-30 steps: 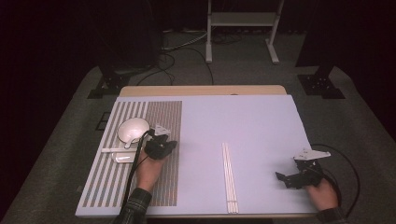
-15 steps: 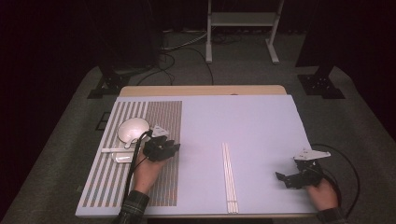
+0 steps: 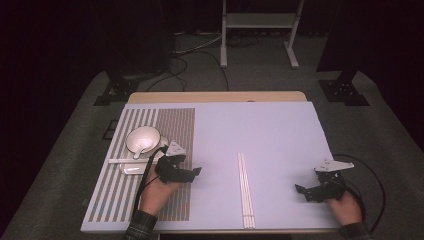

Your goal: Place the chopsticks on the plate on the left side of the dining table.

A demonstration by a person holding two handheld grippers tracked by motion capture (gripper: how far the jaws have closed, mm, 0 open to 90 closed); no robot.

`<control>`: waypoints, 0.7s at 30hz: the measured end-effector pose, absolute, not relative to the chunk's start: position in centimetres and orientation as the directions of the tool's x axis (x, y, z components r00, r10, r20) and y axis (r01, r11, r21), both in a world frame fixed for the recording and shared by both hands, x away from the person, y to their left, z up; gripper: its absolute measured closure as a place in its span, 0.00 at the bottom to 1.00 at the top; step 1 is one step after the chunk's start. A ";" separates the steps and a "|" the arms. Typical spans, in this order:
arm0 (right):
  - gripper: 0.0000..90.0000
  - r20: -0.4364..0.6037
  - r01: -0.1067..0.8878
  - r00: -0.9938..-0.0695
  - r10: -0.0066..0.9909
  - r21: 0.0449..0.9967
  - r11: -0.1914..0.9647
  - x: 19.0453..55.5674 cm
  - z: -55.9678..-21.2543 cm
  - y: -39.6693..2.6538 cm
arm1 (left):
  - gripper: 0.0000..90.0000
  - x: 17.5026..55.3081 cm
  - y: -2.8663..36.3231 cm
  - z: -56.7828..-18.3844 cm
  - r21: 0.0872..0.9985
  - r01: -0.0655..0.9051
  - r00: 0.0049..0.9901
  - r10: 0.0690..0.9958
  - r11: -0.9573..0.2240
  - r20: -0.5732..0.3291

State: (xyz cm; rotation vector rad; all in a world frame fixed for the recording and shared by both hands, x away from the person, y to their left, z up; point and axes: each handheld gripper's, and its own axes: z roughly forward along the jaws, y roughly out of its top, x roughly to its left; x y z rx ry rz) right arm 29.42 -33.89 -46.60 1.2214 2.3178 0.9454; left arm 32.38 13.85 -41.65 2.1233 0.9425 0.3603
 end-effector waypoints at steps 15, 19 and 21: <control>0.00 -0.002 0.588 -0.564 0.826 0.701 0.404 29.4 -46.6 -33.9 | 0.00 29.4 13.4 -42.2 0.758 0.457 0.728 0.685 -0.466 -0.018; 0.00 -0.002 0.588 -0.564 0.826 0.701 0.404 29.4 -46.6 -33.9 | 0.00 28.7 13.5 -42.7 0.758 0.452 0.735 0.677 -0.471 -0.017; 0.00 -0.002 0.588 -0.564 0.826 0.701 0.404 29.4 -46.6 -33.9 | 0.00 28.3 13.6 -43.1 0.757 0.446 0.739 0.673 -0.478 -0.010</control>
